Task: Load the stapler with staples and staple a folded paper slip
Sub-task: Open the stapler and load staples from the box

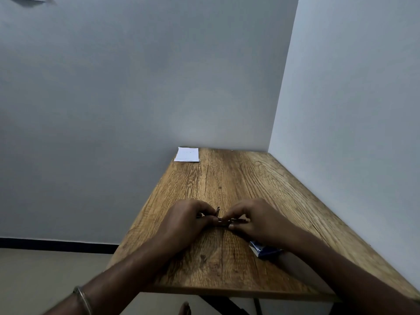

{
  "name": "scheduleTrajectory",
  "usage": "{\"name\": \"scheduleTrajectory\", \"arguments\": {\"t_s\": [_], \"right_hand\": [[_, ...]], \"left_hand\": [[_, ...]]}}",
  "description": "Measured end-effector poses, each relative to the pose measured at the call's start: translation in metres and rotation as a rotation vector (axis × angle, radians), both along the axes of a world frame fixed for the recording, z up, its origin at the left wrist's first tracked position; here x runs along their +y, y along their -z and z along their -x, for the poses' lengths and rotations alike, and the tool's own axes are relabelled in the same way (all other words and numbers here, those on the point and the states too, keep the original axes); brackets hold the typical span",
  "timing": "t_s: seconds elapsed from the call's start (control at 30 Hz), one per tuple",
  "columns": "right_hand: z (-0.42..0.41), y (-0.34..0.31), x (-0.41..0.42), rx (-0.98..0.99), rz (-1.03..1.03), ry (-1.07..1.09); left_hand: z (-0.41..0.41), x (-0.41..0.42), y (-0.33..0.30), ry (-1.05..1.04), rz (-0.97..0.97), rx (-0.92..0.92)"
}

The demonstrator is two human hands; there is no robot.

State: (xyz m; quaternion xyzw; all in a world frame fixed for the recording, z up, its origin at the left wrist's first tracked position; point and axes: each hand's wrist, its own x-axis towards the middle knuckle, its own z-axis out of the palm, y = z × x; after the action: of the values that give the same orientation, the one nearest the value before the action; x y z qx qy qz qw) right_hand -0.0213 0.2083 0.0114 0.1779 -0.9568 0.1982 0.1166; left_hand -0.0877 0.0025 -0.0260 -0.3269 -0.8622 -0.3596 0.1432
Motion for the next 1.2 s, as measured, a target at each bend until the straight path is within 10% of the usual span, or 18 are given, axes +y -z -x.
{"name": "scheduleTrajectory", "arguments": {"t_s": [0.83, 1.2], "right_hand": [[-0.007, 0.000, 0.033, 0.018, 0.274, 0.141], [0.010, -0.022, -0.017, 0.166, -0.060, -0.045]], "left_hand": [[-0.002, 0.000, -0.004, -0.021, 0.026, -0.063], [-0.005, -0.003, -0.006, 0.037, 0.054, -0.020]]}}
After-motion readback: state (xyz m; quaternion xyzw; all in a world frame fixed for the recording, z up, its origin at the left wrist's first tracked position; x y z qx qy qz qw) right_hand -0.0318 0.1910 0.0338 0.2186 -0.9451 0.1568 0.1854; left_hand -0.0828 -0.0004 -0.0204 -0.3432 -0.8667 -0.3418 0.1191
